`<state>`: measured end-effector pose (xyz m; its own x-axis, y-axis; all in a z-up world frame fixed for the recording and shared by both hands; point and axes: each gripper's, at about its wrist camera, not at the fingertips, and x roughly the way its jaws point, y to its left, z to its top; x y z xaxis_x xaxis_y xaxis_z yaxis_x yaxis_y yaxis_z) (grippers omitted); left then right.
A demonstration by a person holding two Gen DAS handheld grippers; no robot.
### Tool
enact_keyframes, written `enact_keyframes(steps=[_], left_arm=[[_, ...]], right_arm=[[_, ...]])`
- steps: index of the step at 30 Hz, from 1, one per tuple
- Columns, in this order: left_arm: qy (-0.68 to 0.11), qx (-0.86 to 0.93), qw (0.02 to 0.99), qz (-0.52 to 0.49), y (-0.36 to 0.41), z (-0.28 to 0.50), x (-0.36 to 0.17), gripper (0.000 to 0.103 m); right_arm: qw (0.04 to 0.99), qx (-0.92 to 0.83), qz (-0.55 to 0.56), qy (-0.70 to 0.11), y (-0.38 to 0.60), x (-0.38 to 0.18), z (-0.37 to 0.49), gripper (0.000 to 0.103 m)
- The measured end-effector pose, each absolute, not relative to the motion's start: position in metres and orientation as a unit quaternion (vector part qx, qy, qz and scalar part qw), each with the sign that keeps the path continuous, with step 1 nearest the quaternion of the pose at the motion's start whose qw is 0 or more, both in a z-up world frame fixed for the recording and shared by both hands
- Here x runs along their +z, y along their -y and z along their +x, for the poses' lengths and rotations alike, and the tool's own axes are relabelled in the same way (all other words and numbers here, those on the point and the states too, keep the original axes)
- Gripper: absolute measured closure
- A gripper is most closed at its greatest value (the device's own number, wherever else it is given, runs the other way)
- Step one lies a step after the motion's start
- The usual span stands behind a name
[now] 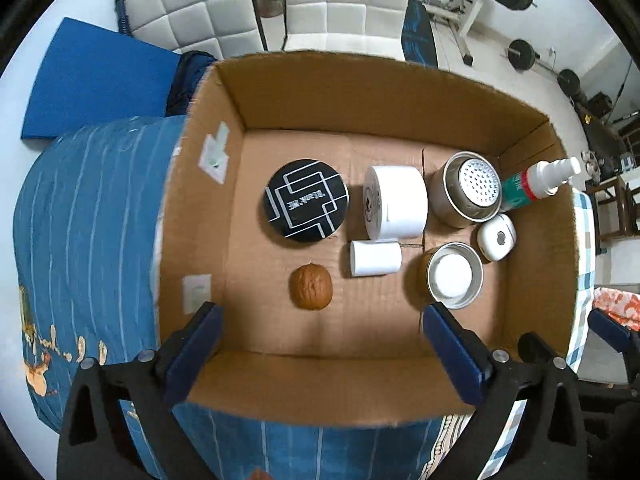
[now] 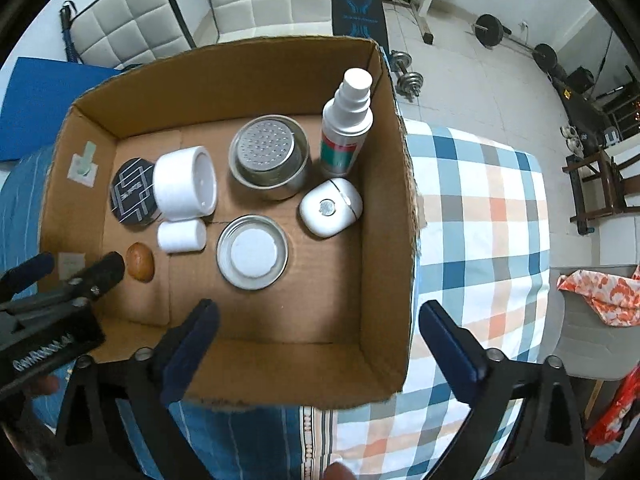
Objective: Organize rigid objects
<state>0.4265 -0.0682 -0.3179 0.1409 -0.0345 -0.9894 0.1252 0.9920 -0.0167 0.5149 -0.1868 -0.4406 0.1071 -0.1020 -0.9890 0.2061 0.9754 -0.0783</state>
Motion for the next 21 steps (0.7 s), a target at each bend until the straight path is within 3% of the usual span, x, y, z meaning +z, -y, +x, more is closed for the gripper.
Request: enact_keyframes(steps=[10,21], left_arm=[[-0.617,-0.047,0.784,0.036,0.049,0.391,-0.287,0.000],[-0.538,-0.053,0.841,0.027,0.038,0.309,-0.195,0.000]], right_arm=[[0.757,-0.084,0.043,-0.647,0.173,-0.410,0.485,0.000],[0.801,-0.073,0.048,-0.592,0.154,-0.326,0.404,0.000]])
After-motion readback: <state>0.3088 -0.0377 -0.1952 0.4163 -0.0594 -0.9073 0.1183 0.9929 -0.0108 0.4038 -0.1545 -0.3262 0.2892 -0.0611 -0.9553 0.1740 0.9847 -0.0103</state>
